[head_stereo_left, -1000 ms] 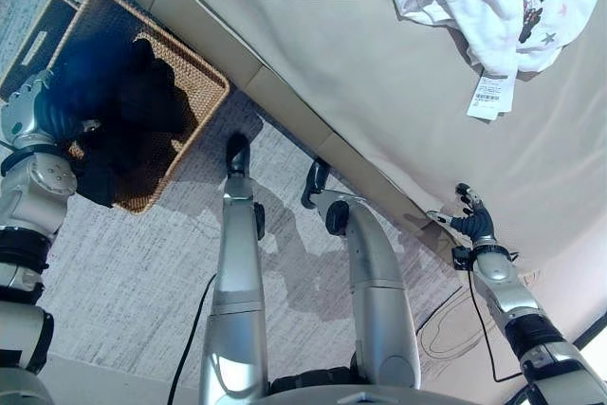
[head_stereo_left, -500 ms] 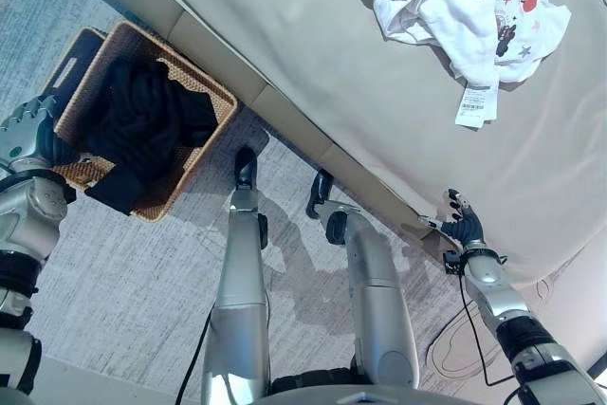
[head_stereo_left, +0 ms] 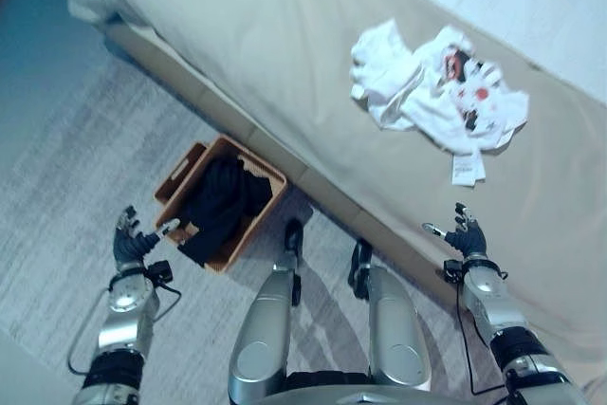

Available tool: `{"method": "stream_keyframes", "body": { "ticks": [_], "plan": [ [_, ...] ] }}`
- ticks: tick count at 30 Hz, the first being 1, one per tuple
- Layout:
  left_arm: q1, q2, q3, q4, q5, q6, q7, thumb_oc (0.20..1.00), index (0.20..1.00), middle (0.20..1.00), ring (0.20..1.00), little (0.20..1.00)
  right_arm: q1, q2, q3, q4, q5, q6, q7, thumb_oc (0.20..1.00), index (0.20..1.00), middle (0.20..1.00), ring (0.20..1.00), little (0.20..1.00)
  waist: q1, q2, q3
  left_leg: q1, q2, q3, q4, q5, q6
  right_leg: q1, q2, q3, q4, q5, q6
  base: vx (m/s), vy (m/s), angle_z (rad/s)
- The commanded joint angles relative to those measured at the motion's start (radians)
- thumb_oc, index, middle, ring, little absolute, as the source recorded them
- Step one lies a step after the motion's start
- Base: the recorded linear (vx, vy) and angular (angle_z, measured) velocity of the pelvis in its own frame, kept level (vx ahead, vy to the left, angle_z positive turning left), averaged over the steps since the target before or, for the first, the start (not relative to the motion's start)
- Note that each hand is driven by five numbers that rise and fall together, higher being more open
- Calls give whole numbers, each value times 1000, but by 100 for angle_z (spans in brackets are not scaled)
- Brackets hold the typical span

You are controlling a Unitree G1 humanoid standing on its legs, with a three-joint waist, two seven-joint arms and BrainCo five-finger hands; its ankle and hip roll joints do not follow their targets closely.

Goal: Pick up clothes into the bucket

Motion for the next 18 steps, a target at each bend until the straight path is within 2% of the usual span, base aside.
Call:
{"method": "stream_keyframes", "body": {
  "ticks": [1,7,13,18],
  "plan": [
    [-20,-57,-32,105,9,-63,-19,1000,1000,1000,1000,1000,49,-41,-20,13,11,-39,14,1000,1000,1000,1000,1000,-37,44,-122,43,-20,1,19,-57,-5,70,-1,32,-195,143,53,118,-88,-23],
    [1,-165,-89,273,54,-45,-47,1000,1000,1000,1000,1000,84,9,-10,65,12,-51,21,1000,1000,1000,1000,1000,-42,33,-215,142,-9,9,-12,-67,-14,188,26,32,-268,139,46,107,-91,-7],
    [51,-198,-153,348,188,-20,-62,1000,1000,1000,1000,1000,130,31,-16,51,-43,-51,-3,1000,1000,1000,1000,1000,-42,16,-276,215,1,16,-7,-98,-11,284,43,36,-306,126,43,111,-76,-7],
    [75,-216,-186,421,283,2,-52,1000,1000,1000,1000,1000,149,37,-27,-1,-81,-59,-30,1000,1000,1000,1000,1000,-43,8,-297,252,8,19,-12,-110,-11,333,50,31,-331,121,40,69,-52,-1]
  ]
}}
